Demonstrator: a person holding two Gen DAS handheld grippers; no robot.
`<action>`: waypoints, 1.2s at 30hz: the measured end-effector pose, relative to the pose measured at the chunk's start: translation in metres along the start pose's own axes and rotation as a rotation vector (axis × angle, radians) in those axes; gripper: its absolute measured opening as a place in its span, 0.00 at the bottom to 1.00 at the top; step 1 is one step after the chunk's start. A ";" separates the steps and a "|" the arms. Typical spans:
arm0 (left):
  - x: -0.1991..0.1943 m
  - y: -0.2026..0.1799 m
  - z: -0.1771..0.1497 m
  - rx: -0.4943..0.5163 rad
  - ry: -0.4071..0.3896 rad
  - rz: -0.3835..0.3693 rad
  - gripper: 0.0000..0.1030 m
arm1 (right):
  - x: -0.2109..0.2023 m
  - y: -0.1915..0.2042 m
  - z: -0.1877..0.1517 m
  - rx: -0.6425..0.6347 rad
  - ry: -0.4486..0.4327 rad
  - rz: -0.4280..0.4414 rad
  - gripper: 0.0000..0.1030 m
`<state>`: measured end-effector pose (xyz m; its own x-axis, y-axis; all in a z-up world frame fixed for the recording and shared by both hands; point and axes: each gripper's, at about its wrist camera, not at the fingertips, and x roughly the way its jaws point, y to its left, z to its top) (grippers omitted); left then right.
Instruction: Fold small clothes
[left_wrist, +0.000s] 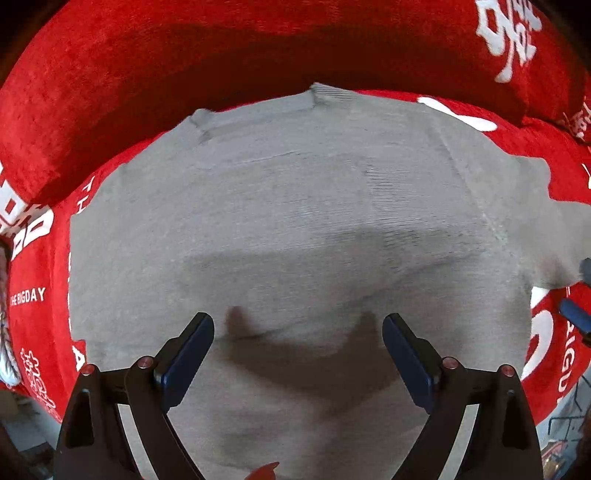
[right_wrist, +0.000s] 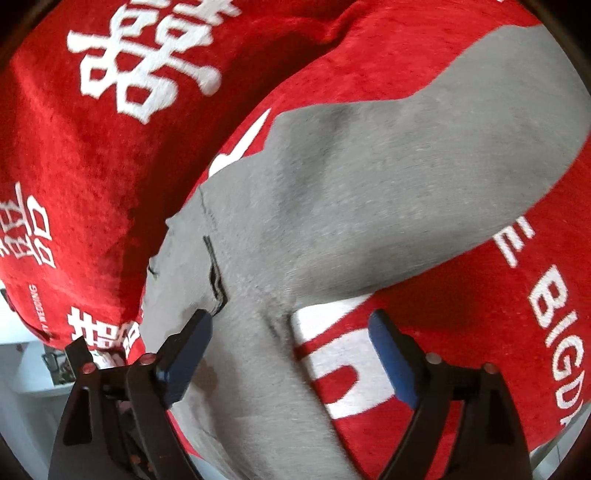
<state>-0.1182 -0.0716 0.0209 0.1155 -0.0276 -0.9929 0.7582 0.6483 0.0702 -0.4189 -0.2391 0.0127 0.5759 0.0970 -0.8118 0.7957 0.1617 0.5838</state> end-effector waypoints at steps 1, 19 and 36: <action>0.002 0.000 0.004 0.005 0.003 -0.002 0.91 | -0.003 -0.004 0.001 0.010 -0.008 0.009 1.00; -0.004 -0.087 0.022 0.036 0.042 -0.088 0.91 | -0.056 -0.104 0.018 0.244 -0.116 0.066 1.00; -0.005 -0.143 0.029 0.056 0.007 -0.138 0.91 | -0.079 -0.169 0.086 0.461 -0.315 0.315 1.00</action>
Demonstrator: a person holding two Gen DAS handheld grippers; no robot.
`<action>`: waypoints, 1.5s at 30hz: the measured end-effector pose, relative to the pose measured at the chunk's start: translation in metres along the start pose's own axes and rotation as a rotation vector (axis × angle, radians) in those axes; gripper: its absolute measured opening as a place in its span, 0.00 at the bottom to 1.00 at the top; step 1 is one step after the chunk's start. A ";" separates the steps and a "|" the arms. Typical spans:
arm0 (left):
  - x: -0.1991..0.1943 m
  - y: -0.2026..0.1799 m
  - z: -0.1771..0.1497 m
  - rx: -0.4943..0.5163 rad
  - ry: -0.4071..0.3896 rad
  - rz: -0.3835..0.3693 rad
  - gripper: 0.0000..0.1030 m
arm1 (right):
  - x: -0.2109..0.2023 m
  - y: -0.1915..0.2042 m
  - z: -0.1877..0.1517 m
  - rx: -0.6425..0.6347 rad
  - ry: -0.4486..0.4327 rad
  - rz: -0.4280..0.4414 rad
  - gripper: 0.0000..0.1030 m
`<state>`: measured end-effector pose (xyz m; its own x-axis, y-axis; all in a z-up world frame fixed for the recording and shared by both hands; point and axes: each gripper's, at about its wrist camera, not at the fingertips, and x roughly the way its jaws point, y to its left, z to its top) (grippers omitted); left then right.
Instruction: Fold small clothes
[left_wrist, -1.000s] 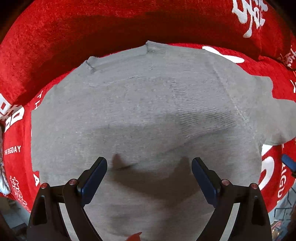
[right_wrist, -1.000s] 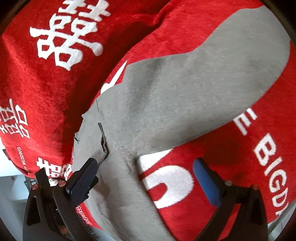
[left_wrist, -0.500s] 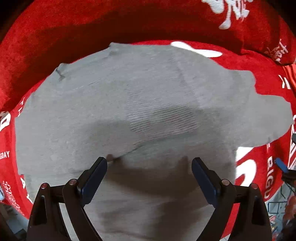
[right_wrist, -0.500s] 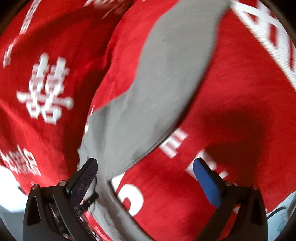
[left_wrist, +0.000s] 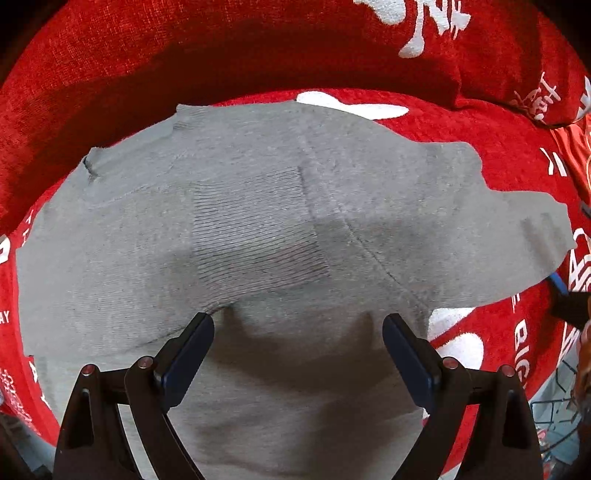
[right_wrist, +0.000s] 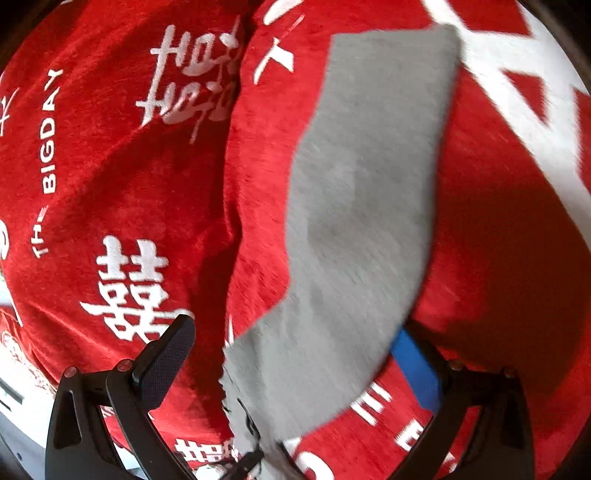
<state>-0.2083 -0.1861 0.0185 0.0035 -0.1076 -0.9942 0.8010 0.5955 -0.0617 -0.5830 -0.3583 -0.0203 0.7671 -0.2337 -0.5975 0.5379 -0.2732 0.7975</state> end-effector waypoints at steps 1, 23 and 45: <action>-0.001 -0.002 0.000 -0.002 -0.004 -0.003 0.91 | 0.000 0.001 0.003 0.015 -0.007 0.007 0.99; -0.045 0.127 -0.033 -0.135 -0.076 0.012 0.91 | 0.048 0.143 -0.071 -0.353 0.183 0.172 0.06; -0.046 0.306 -0.090 -0.403 -0.113 0.052 0.91 | 0.236 0.164 -0.316 -0.737 0.547 -0.224 0.51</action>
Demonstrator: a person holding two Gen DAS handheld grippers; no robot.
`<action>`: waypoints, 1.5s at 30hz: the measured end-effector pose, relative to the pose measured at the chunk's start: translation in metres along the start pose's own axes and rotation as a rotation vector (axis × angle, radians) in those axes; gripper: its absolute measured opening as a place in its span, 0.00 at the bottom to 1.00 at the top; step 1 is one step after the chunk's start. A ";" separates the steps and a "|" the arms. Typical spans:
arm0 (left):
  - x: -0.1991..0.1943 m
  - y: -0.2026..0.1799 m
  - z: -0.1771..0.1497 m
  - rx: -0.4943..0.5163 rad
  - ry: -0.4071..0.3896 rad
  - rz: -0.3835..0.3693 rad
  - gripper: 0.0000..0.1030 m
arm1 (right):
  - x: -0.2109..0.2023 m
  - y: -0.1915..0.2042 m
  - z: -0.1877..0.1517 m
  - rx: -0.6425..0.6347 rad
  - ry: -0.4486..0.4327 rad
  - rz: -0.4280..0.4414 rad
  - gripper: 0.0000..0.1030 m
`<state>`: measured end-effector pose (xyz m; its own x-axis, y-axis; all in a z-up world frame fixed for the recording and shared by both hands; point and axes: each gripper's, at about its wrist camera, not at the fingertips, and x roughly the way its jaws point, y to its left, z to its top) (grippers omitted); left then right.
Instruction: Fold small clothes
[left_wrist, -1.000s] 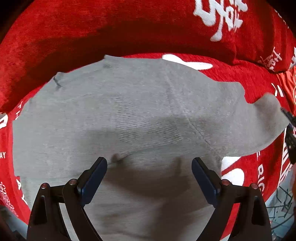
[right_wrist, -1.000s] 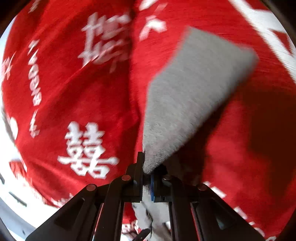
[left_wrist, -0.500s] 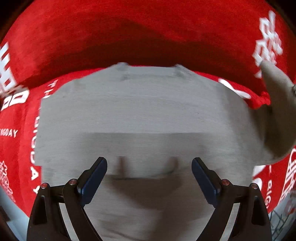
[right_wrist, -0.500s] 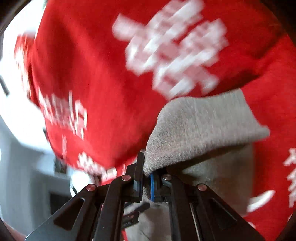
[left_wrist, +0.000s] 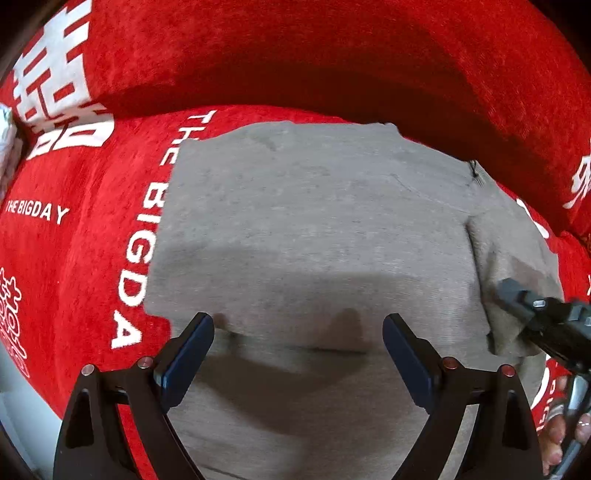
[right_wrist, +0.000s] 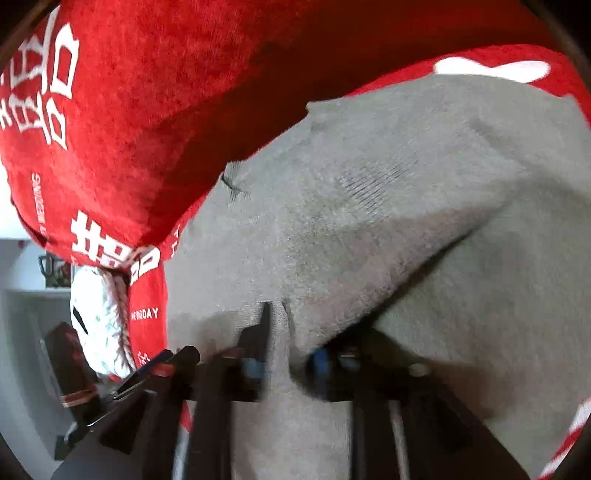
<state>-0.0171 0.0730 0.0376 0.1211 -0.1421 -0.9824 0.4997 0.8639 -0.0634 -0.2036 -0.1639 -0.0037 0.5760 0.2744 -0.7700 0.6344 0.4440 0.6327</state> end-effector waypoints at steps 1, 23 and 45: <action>0.004 -0.002 0.003 -0.004 -0.001 -0.005 0.91 | -0.006 0.000 0.000 0.012 -0.016 0.002 0.62; -0.006 0.064 0.009 -0.105 -0.028 -0.044 0.91 | 0.066 0.106 -0.027 -0.443 0.117 -0.130 0.11; 0.031 -0.002 0.027 -0.023 0.098 -0.237 0.90 | -0.097 -0.126 -0.046 0.423 -0.187 0.010 0.55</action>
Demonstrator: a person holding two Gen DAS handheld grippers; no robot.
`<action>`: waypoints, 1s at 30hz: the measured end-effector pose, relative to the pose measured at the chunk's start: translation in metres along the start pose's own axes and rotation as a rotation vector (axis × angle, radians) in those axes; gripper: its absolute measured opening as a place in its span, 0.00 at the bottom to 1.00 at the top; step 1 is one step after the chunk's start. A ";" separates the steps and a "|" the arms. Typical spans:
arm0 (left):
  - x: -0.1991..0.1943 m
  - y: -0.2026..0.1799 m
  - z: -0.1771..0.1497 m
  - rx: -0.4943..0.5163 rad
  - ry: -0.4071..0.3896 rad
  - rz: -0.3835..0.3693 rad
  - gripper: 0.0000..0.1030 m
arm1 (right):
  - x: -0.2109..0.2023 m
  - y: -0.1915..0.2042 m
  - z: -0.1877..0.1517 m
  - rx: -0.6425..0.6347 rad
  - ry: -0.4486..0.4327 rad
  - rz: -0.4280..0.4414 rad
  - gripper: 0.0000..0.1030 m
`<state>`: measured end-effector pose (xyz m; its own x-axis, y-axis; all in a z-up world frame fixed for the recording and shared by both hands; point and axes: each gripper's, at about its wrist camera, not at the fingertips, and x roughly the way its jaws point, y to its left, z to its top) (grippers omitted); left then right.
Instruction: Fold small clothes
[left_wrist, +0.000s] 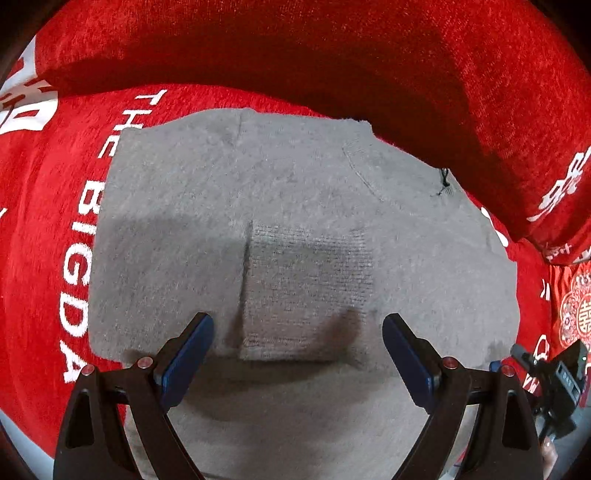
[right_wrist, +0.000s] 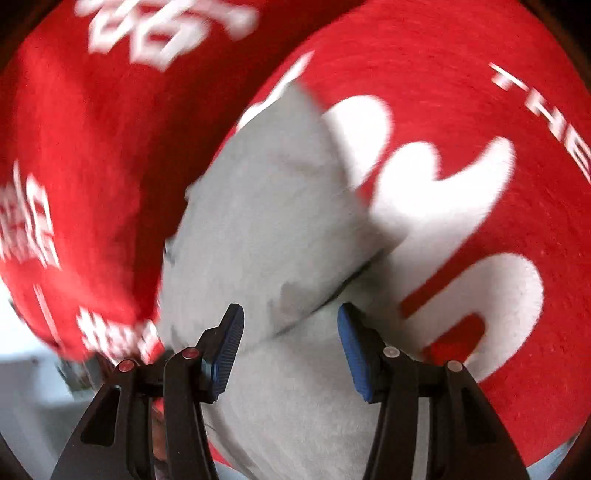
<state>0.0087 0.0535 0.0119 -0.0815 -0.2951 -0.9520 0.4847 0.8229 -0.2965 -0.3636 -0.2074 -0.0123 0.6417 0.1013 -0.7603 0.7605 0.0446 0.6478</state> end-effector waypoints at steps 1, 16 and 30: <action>0.000 0.001 0.000 -0.010 -0.001 0.000 0.89 | 0.001 -0.005 0.004 0.034 -0.008 0.019 0.55; -0.017 0.021 -0.014 0.017 -0.014 0.005 0.06 | 0.004 0.018 0.029 -0.228 0.041 -0.076 0.07; -0.050 0.018 -0.007 0.066 -0.061 0.070 0.06 | -0.036 -0.002 0.065 -0.146 -0.054 0.004 0.45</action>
<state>0.0158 0.0867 0.0534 0.0072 -0.2688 -0.9632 0.5436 0.8095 -0.2218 -0.3823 -0.2758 0.0106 0.6524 0.0486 -0.7563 0.7375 0.1888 0.6484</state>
